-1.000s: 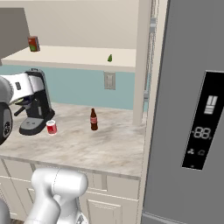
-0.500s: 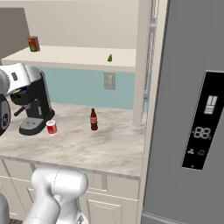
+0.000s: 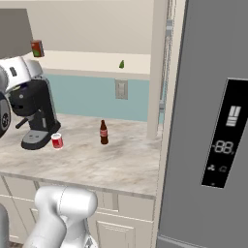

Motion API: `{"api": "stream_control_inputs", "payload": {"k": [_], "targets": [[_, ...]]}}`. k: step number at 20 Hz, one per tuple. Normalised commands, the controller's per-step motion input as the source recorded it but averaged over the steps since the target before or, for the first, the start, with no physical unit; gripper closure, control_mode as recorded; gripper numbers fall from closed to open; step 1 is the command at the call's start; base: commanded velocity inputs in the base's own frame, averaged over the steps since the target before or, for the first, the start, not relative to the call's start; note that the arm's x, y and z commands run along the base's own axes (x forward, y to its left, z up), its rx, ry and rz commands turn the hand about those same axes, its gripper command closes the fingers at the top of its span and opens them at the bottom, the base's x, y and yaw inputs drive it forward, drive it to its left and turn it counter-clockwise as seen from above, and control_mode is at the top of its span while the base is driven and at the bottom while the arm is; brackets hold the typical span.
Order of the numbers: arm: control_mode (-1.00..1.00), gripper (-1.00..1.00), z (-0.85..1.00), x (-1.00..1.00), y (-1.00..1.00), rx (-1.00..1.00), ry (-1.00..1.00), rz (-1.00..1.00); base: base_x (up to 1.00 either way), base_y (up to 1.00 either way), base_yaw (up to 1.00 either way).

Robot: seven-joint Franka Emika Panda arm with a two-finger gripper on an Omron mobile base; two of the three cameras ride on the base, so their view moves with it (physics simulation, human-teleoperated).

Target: Pick the cans from the counter and place them in their designated side in the cabinet.

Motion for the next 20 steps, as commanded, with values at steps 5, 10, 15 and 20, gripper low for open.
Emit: {"api": "stream_control_inputs", "payload": {"k": [5,10,15,20], "targets": [[-1.00,1.00,0.14,0.23,0.09,0.00,-0.06,0.02,0.00,0.00,0.00],[-1.00,1.00,0.13,0.22,0.06,0.00,-0.05,0.02,0.00,0.00,0.00],[-1.00,1.00,0.08,0.21,0.08,0.00,-0.01,0.02,0.00,0.00,0.00],[-1.00,1.00,0.07,0.22,0.07,0.00,0.00,0.01,0.00,0.00,0.00]]}}
